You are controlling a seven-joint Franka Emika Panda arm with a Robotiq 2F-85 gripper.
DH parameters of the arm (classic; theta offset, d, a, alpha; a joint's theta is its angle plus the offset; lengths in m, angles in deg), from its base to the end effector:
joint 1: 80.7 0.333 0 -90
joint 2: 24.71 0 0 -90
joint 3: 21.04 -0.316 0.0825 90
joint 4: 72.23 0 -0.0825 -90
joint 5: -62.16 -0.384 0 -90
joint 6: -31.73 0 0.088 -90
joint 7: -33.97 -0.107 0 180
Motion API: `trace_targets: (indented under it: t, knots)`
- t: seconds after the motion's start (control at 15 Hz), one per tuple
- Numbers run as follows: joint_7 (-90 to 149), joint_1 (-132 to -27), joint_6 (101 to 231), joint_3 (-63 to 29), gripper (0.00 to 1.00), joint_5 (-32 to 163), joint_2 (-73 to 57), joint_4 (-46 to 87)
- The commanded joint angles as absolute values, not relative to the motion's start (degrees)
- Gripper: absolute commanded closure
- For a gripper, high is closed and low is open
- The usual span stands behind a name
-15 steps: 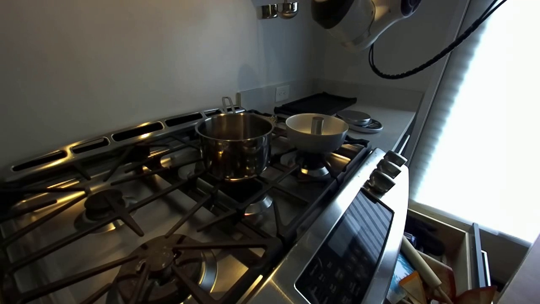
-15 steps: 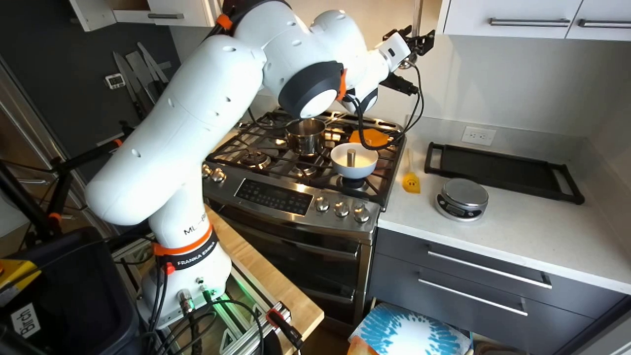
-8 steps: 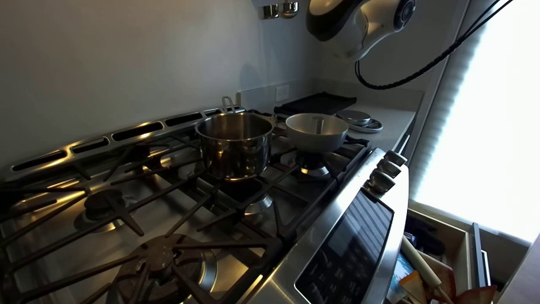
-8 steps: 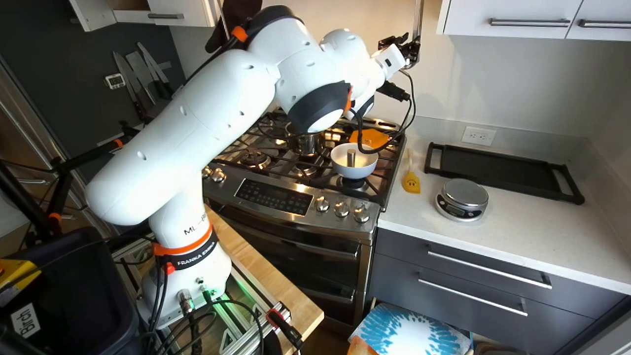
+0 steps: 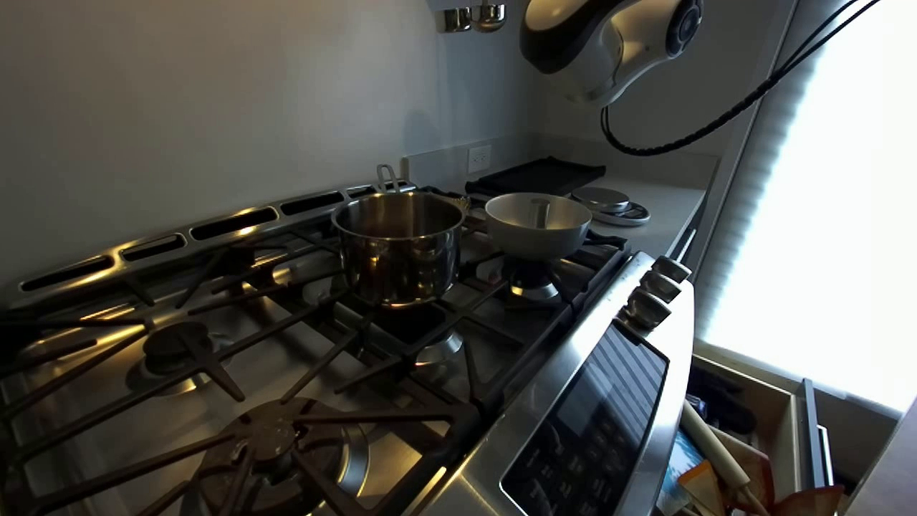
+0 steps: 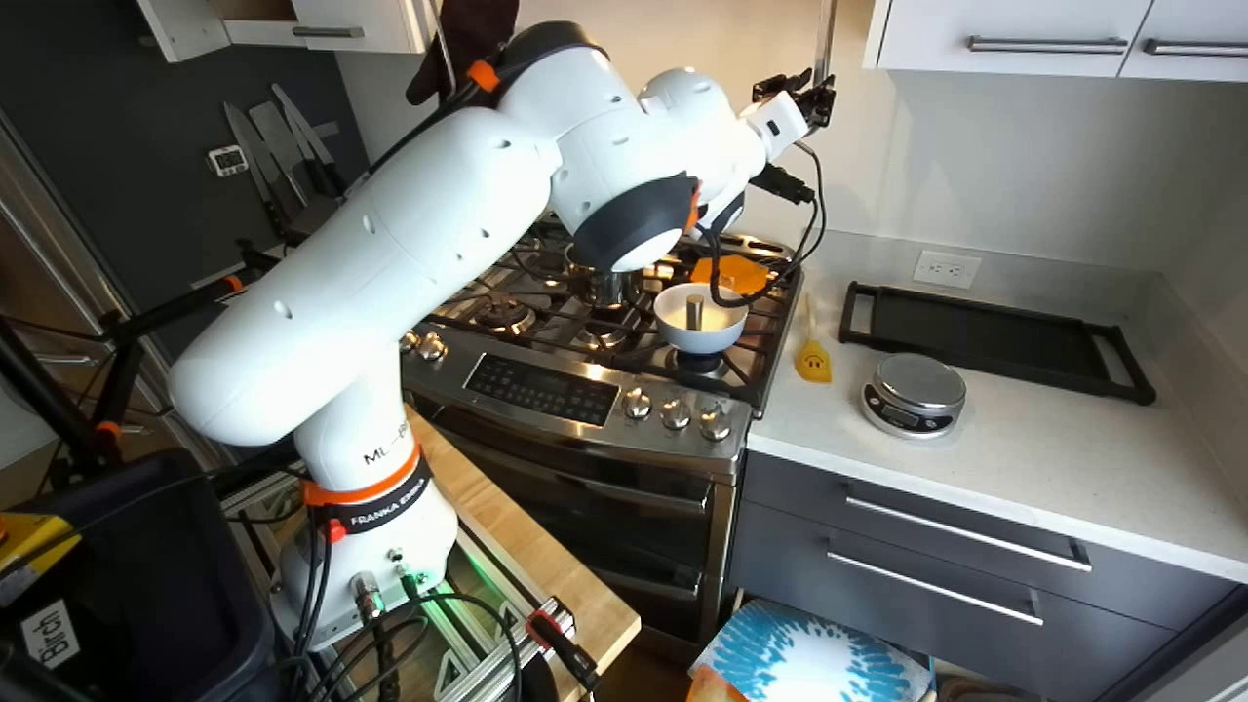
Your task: Unhang one silver ladle and put it in the silver pot
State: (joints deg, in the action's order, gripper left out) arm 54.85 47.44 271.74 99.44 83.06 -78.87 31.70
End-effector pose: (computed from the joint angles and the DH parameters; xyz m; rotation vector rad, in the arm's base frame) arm 0.6377 -0.0970 0.4217 -1.7401 0.1536 -2.4401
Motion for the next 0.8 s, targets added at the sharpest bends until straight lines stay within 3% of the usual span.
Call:
trace_targets:
  t: [0.0, 0.07, 0.47, 0.53, 0.6, 0.73]
  knots:
    - [54.20, 47.23, 268.44, 99.04, 0.91, 86.60, -81.81, 28.29]
    - [54.12, 47.33, 267.65, 98.97, 0.99, 87.19, -82.28, 27.61]
    - [53.92, 47.26, 263.70, 98.27, 1.00, 90.65, -83.80, 25.67]
    - [53.97, 47.31, 263.40, 98.07, 0.74, 91.07, -83.93, 25.55]
    - [54.01, 47.30, 263.20, 97.86, 0.73, 91.47, -84.02, 25.51]
    - [54.03, 47.39, 262.77, 97.34, 0.60, 92.30, -84.14, 25.48]
